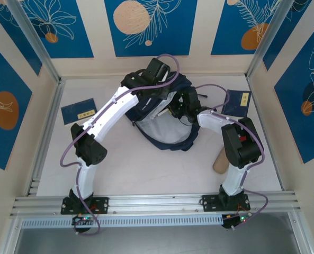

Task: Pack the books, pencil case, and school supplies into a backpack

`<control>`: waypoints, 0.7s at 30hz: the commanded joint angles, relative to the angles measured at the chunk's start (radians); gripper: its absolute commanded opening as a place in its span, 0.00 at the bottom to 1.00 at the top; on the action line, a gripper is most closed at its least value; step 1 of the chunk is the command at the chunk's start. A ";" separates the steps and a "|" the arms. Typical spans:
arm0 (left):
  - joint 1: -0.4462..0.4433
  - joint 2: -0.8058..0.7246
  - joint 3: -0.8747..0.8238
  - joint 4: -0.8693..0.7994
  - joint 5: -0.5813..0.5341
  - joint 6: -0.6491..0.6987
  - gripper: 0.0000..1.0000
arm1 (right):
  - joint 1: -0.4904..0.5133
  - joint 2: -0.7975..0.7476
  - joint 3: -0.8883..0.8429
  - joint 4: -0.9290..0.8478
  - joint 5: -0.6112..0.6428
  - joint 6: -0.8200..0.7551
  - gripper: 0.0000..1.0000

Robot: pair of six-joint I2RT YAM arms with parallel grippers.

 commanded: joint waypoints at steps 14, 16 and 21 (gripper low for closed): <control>0.076 -0.082 -0.134 0.103 0.116 -0.105 0.09 | -0.002 -0.576 -0.347 -0.396 0.245 -0.179 0.72; 0.089 -0.101 -0.188 0.114 0.132 -0.133 0.31 | 0.002 -0.670 -0.377 -0.463 0.304 -0.195 0.71; 0.153 -0.185 -0.376 0.175 0.103 -0.208 0.78 | 0.004 -0.821 -0.361 -0.667 0.410 -0.206 0.72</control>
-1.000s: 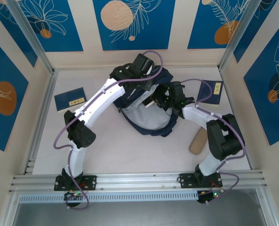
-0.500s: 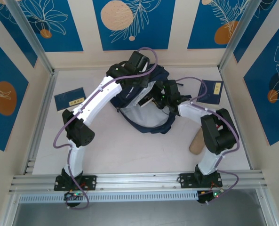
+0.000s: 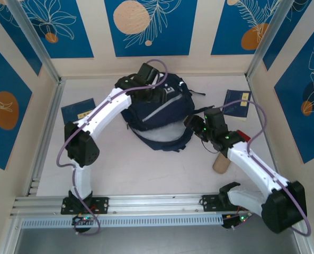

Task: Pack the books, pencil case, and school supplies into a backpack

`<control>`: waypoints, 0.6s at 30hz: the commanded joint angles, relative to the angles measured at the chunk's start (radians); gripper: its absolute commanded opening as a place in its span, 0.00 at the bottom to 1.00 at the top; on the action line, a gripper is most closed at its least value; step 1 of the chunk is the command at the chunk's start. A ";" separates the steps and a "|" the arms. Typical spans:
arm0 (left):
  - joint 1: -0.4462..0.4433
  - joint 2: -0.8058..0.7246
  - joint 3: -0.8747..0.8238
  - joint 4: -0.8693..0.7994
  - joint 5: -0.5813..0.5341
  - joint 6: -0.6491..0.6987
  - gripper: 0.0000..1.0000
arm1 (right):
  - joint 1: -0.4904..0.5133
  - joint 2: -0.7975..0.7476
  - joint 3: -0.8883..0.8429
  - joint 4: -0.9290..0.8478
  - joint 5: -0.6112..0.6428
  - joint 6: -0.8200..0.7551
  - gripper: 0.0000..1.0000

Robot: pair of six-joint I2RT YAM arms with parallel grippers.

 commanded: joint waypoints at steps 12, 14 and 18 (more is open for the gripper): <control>0.427 -0.069 -0.337 0.128 -0.090 -0.002 1.00 | 0.039 0.080 0.125 -0.169 0.002 0.024 0.90; 0.492 -0.034 -0.339 0.123 -0.040 0.022 1.00 | 0.053 0.101 0.130 -0.154 -0.001 0.024 0.92; 0.605 0.046 -0.332 0.121 0.000 0.041 1.00 | 0.085 0.134 0.136 -0.125 -0.009 0.029 0.96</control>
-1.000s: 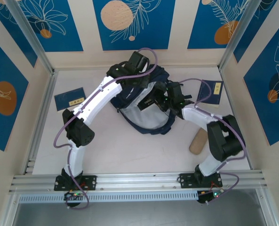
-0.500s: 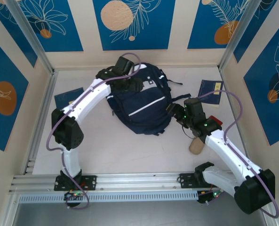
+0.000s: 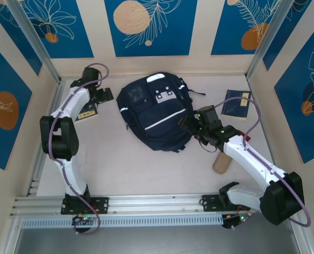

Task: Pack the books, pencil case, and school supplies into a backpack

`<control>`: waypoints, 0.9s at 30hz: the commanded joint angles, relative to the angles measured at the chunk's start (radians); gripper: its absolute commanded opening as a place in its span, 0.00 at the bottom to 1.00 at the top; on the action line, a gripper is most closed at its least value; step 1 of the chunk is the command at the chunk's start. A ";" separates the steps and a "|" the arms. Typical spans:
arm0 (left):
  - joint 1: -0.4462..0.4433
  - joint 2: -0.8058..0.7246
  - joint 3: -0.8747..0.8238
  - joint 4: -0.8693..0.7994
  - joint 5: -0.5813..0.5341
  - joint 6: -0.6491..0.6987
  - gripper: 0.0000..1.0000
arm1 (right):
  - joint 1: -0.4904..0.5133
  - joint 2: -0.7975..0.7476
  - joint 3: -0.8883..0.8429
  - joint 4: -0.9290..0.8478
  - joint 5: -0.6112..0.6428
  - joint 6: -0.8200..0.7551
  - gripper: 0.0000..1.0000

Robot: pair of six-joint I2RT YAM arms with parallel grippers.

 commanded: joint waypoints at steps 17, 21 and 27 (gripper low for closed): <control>0.242 0.273 0.151 -0.105 0.133 0.033 1.00 | 0.077 0.093 0.098 0.021 -0.059 0.011 0.96; 0.244 0.301 0.158 -0.137 0.122 0.035 0.98 | 0.084 0.090 0.099 0.015 -0.051 0.017 0.96; 0.240 0.255 0.061 -0.110 0.142 0.043 0.97 | 0.089 0.072 0.096 0.010 -0.033 0.026 0.96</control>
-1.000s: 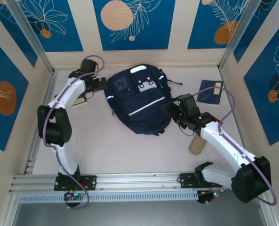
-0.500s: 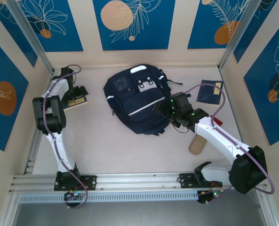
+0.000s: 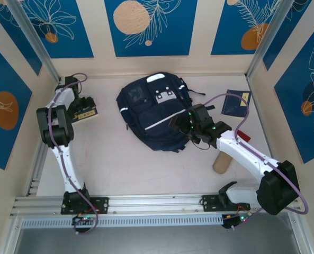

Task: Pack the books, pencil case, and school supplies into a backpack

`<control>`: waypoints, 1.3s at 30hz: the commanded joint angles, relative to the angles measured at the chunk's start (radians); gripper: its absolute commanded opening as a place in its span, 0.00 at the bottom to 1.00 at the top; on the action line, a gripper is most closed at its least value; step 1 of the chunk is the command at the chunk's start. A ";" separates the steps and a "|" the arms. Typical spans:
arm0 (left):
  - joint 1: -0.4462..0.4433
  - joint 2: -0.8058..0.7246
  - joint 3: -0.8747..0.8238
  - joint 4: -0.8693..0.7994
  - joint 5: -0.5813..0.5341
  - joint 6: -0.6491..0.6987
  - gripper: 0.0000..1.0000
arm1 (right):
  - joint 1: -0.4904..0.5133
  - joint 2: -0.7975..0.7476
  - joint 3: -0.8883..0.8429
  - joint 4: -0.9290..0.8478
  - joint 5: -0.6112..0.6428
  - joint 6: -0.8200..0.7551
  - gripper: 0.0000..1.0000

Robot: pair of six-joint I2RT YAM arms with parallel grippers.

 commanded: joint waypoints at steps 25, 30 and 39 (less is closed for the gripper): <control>-0.287 -0.476 -0.799 0.172 0.180 -0.310 0.90 | 0.054 -0.112 -0.044 -0.006 0.006 0.058 0.95; -0.426 -0.628 -0.982 0.211 0.171 -0.441 0.92 | 0.059 -0.123 -0.071 0.001 -0.034 0.040 0.95; -0.542 -0.926 -0.987 0.068 0.205 -0.394 0.94 | 0.092 -0.121 -0.107 -0.010 -0.068 0.020 0.92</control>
